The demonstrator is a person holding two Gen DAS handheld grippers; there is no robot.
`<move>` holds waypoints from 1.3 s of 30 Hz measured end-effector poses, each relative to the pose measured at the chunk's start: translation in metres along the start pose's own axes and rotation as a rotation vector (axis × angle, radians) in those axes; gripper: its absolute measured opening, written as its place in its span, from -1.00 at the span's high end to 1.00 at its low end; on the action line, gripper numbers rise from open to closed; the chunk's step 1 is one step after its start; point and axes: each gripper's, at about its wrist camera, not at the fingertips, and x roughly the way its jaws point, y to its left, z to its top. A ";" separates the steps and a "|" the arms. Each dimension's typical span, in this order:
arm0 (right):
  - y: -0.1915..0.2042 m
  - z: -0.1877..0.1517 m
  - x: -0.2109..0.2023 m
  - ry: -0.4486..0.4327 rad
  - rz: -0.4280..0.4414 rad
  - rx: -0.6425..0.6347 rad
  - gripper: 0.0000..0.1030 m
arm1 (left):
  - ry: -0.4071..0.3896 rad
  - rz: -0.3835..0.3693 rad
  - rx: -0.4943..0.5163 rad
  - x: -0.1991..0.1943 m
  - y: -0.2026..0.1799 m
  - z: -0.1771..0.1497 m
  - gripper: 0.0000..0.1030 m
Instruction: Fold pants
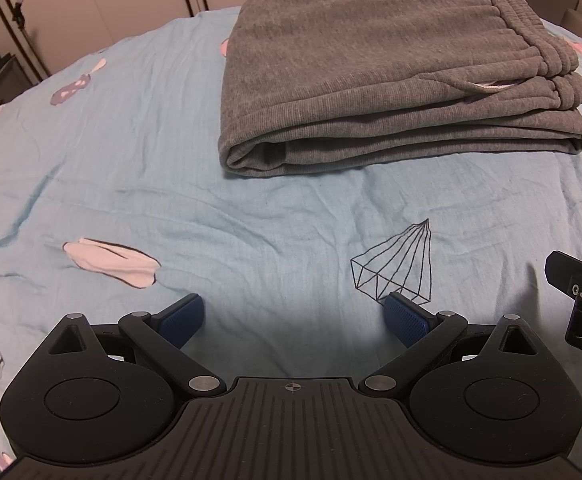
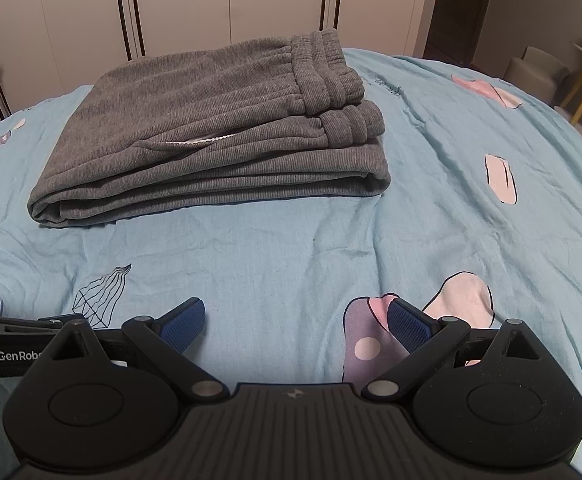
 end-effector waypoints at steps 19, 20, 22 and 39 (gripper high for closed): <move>0.000 -0.001 0.001 0.001 0.005 -0.003 -0.90 | -0.006 0.021 0.005 -0.002 0.001 -0.003 -0.96; 0.000 -0.001 0.000 0.000 0.005 -0.003 -0.90 | -0.005 0.022 0.002 -0.002 0.001 -0.003 -0.96; -0.001 -0.001 0.000 -0.002 0.006 -0.002 -0.90 | -0.004 0.022 -0.001 -0.002 0.001 -0.002 -0.96; -0.003 -0.001 -0.005 -0.013 0.015 0.000 -0.90 | -0.053 0.011 0.016 -0.011 -0.002 -0.004 -0.96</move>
